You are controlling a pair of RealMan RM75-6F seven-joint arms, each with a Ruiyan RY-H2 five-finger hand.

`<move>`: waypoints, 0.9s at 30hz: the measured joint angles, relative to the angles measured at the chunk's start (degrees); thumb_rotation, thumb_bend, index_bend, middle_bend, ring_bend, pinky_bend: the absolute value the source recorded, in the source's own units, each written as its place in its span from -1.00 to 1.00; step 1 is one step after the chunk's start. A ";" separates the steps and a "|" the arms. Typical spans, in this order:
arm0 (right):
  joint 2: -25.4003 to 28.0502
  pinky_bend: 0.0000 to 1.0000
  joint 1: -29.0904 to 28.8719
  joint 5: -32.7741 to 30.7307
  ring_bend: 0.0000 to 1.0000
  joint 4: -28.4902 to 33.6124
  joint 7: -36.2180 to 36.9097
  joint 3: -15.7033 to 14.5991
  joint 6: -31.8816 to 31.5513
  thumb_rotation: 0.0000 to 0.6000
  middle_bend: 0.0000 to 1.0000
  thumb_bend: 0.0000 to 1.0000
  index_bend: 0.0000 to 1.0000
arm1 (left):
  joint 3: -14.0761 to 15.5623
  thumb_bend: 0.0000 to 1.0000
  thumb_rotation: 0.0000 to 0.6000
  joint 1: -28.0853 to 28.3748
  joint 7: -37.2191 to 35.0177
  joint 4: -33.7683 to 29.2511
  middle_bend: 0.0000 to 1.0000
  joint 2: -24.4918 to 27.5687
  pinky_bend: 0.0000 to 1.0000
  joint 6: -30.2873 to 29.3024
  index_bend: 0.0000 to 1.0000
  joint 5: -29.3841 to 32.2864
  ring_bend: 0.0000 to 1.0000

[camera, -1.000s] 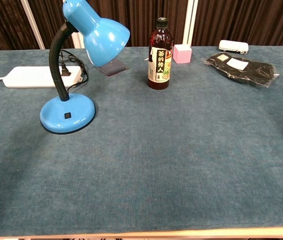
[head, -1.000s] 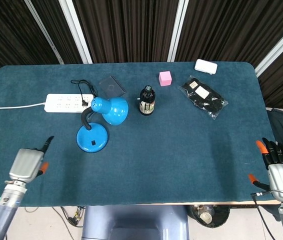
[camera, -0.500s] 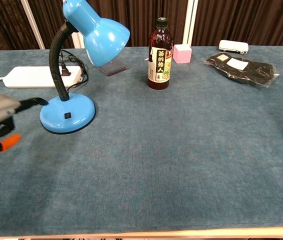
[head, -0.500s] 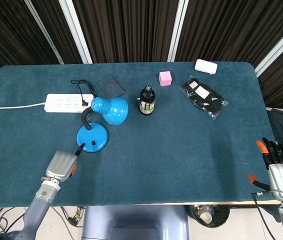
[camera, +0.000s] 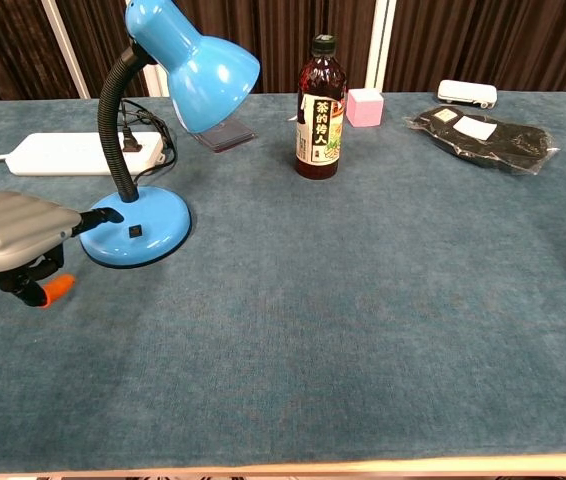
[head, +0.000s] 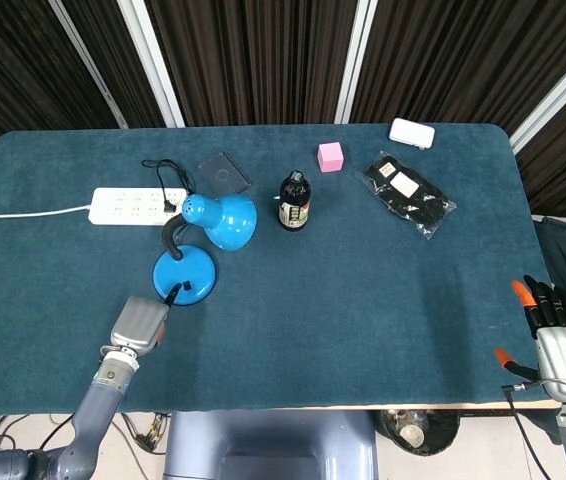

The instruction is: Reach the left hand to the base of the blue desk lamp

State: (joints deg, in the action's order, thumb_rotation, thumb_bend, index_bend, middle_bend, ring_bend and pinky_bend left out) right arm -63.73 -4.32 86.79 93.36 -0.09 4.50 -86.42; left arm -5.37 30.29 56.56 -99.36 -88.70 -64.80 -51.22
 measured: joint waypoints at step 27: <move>0.06 -1.00 0.13 0.06 -1.00 0.33 0.18 0.11 -0.40 1.00 -1.00 -0.50 -1.00 | 3.10 0.06 1.00 3.79 -0.99 2.66 0.78 -2.57 0.70 -1.74 -0.93 3.00 0.73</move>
State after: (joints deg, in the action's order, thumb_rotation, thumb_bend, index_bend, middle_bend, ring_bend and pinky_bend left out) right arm -63.67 -4.19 86.85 93.69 0.09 4.61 -86.82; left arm -2.27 34.09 55.57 -96.70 -91.27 -66.55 -48.22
